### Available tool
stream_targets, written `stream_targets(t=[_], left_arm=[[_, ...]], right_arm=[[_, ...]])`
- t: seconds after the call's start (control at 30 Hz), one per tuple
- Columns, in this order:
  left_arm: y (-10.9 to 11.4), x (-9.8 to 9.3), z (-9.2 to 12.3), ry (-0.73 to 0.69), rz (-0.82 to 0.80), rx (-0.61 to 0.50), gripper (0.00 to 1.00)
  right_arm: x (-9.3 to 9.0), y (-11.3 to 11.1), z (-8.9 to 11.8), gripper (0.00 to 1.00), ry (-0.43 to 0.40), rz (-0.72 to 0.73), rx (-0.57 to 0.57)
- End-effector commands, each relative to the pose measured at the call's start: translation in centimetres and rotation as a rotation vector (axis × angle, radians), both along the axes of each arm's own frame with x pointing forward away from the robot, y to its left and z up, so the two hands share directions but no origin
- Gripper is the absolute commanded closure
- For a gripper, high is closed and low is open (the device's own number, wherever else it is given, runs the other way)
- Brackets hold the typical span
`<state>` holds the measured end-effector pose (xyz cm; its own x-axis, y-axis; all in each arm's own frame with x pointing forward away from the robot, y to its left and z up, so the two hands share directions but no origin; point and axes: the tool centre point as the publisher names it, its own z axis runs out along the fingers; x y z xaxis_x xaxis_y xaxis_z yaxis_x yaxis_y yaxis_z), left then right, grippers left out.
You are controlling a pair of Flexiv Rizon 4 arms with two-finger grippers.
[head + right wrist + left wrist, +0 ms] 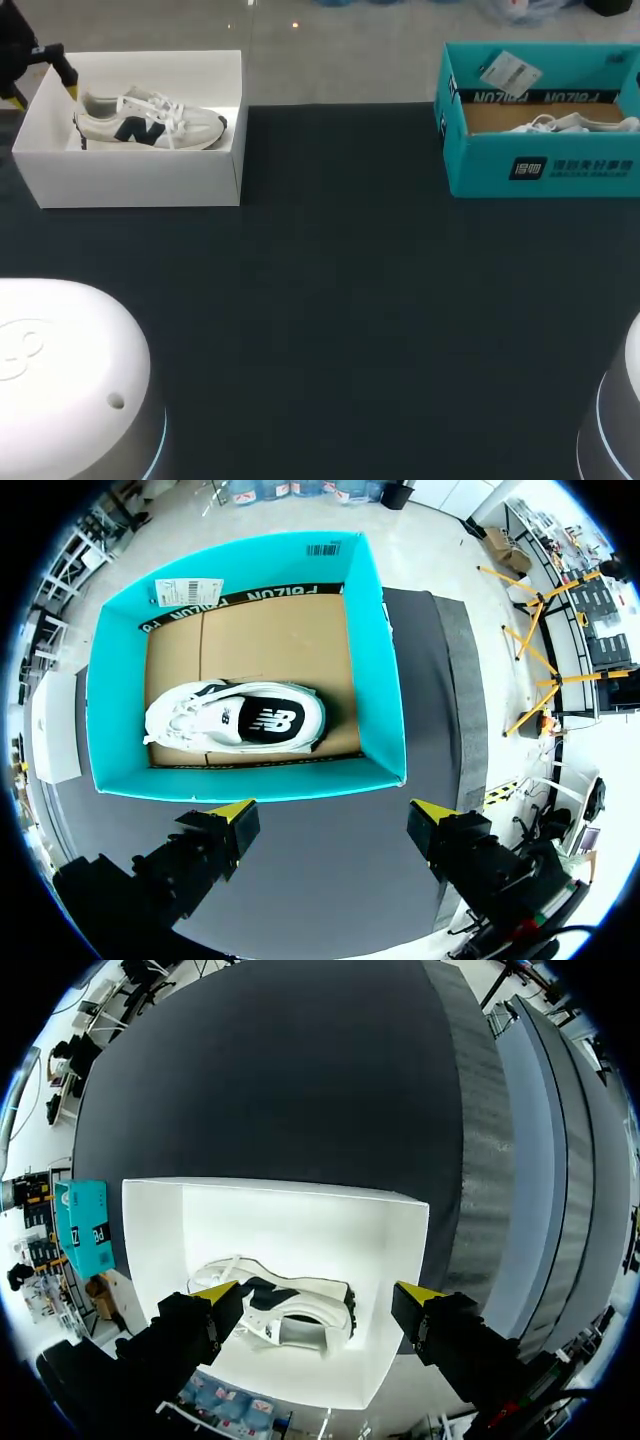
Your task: Take the shoe out of the shoebox, open the shoe tongue, remove and reinsert the insole, then place the shoe into the shoebox
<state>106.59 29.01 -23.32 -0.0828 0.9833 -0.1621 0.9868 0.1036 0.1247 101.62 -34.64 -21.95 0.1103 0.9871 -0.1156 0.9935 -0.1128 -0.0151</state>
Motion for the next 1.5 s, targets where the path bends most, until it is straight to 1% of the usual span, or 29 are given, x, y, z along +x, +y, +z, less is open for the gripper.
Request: stream_targets(t=[0.03,0.1,0.13,0.2,0.27,0.3,0.33,0.37,0.43,0.5,0.57,0.63,0.73,0.9,0.93,0.97,1.0,1.07,1.23,1.3,1.33,1.5], left_arm=[[0.1,0.4,0.1,0.017,-0.003,0.001,0.0],[0.1,0.4,0.1,0.017,-0.003,0.001,0.0],[0.1,0.7,-0.3,0.036,-0.031,-0.003,0.0],[0.4,1.3,-0.8,0.024,-0.046,0.04,0.0],[1.1,2.4,-1.2,0.019,-0.072,0.009,0.0],[1.4,2.8,-1.5,-0.006,-0.079,0.006,0.0],[1.8,3.4,-1.8,0.007,-0.073,0.002,0.0],[2.1,3.9,-2.2,0.006,-0.091,0.035,0.0],[2.7,4.6,-2.4,0.005,-0.101,0.003,0.0],[3.4,6.0,-3.1,0.004,-0.107,0.021,0.0],[3.7,6.7,-3.7,0.007,-0.115,0.068,0.0],[3.8,7.4,-3.7,-0.001,-0.124,0.087,0.0],[3.5,7.9,-3.2,-0.017,-0.141,0.122,0.0],[2.7,7.9,-2.3,-0.027,-0.135,0.176,0.0],[2.6,8.0,-2.4,-0.029,-0.134,0.179,0.1],[2.5,8.1,-2.6,-0.032,-0.131,0.185,0.25],[2.4,8.3,-2.8,-0.031,-0.129,0.186,0.36],[2.3,8.7,-3.0,-0.029,-0.129,0.181,0.51],[2.0,10.1,-3.7,-0.042,-0.131,0.167,0.56],[1.9,10.4,-4.2,-0.035,-0.132,0.166,0.63],[1.9,10.6,-4.5,-0.033,-0.132,0.169,0.64],[2.0,11.2,-5.8,-0.026,-0.16,0.162,0.62]], right_arm=[[-0.1,0.0,0.0,0.0,-0.004,0.0,-0.001],[-0.1,0.0,0.0,0.0,-0.004,0.0,-0.001],[-0.1,0.0,0.0,0.0,-0.004,0.0,-0.001],[-0.1,0.0,0.0,0.0,-0.004,0.0,-0.001],[-0.1,0.0,0.0,0.0,-0.004,0.0,-0.001],[-0.1,0.0,0.0,0.0,-0.004,0.0,-0.001],[-0.1,0.0,0.0,0.0,-0.004,0.0,-0.001],[-0.1,0.0,0.0,0.0,-0.004,0.0,-0.001],[-0.1,0.0,0.0,0.0,-0.004,0.0,-0.001],[-0.1,0.0,0.0,0.0,-0.004,0.0,-0.001],[-0.1,0.0,0.0,0.0,-0.004,0.0,-0.001],[-0.1,0.0,0.0,0.0,-0.004,0.0,-0.001],[-0.1,0.0,0.0,0.0,-0.004,0.0,-0.001],[-0.1,0.0,0.0,0.0,-0.004,0.0,-0.001],[-0.1,0.0,0.0,0.0,-0.004,0.0,-0.001],[-0.1,0.0,0.0,0.0,-0.004,0.0,-0.001],[-0.1,0.0,0.0,0.0,-0.004,0.0,-0.001],[-0.1,0.0,0.0,0.0,-0.004,0.0,-0.001],[-0.1,0.0,0.0,0.0,-0.004,0.0,-0.001],[-0.1,0.0,0.0,0.0,-0.004,0.0,-0.001],[-0.1,0.0,0.0,0.0,-0.004,0.0,-0.001],[-0.1,0.0,0.0,0.0,-0.004,0.0,-0.001]])
